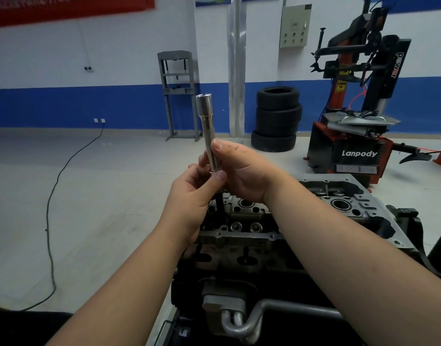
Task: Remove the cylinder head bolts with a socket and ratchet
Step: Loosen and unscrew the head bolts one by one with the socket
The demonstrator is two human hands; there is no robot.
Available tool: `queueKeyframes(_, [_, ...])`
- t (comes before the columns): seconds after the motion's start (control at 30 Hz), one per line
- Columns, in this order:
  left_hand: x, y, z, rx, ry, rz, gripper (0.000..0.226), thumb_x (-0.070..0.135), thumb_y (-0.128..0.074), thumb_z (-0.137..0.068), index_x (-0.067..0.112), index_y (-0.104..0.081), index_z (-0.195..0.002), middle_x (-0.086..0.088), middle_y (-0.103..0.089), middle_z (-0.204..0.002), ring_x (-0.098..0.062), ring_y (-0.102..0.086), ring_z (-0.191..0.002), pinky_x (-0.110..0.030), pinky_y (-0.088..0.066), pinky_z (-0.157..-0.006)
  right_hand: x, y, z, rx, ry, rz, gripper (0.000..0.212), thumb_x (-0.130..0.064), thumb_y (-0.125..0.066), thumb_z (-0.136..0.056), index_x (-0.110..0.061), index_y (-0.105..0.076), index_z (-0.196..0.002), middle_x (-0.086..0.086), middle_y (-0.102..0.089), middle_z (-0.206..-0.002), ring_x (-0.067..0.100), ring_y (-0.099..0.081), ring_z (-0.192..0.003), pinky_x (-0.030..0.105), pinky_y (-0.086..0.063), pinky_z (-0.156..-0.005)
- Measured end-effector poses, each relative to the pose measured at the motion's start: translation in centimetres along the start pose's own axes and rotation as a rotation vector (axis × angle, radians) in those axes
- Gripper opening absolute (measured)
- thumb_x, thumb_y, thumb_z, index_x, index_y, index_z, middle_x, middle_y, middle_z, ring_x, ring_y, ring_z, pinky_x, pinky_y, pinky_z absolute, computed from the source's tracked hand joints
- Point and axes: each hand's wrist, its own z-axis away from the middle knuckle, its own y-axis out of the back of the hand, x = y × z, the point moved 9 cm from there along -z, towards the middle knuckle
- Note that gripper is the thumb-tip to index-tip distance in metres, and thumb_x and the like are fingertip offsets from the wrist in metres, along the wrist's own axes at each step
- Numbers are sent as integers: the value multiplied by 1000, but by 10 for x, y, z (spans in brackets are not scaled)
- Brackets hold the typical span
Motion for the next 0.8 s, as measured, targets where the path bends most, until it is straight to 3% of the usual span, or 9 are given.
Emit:
queueKeyframes(0.07, [0,-1,0,-13,6,-9,16,39,-71,-90,28,-78,-98,-8,-76,-109,-18,-73,-104,-34,-55,-93,-1,0,0,2,3,-2,29,-35,-46,-102,-10,-58,-93,6,-58,-85,22,-53,-82,44,-40,-82])
queueKeyframes(0.17, [-2,-2,0,-76,27,55,25,36,-56,-94,35,-81,-99,-3,-76,-110,-18,-72,-109,-31,-55,-89,0,3,1,19,-26,-16,34,-40,-46,-101,-11,-61,-95,2,-63,-85,18,-58,-81,34,-47,-77])
queueKeyframes(0.3, [-1,0,1,-55,28,82,19,37,-68,-90,28,-80,-102,-8,-76,-112,-20,-73,-108,-28,-57,-85,2,2,2,24,-59,-20,37,-44,-42,-103,-13,-61,-97,0,-65,-86,16,-60,-83,36,-46,-83])
queueKeyframes(0.43, [1,-1,-1,-31,-26,89,36,45,-81,-68,28,-78,-99,-6,-75,-109,-20,-73,-106,-26,-57,-87,-1,-2,2,0,-10,-11,26,-36,-50,-98,-12,-58,-94,4,-59,-88,21,-55,-87,48,-36,-93])
queueKeyframes(0.53, [1,-1,-2,-30,-18,33,17,40,-75,-80,35,-80,-96,2,-75,-108,-16,-73,-107,-30,-57,-89,-2,-2,2,-3,3,-5,27,-31,-45,-103,-10,-57,-92,6,-58,-86,28,-52,-90,50,-37,-91])
queueKeyframes(0.67, [-1,-2,0,-86,18,96,27,37,-55,-94,36,-81,-101,-1,-75,-114,-17,-71,-111,-29,-55,-88,0,0,2,21,-33,-4,35,-39,-43,-102,-11,-62,-95,3,-65,-86,21,-59,-86,37,-47,-81])
queueKeyframes(0.8, [-2,0,0,-44,16,76,21,36,-60,-92,34,-80,-99,-4,-77,-109,-19,-73,-108,-24,-57,-84,2,2,2,40,-48,-15,35,-41,-44,-102,-12,-63,-100,0,-65,-86,15,-62,-84,35,-46,-82])
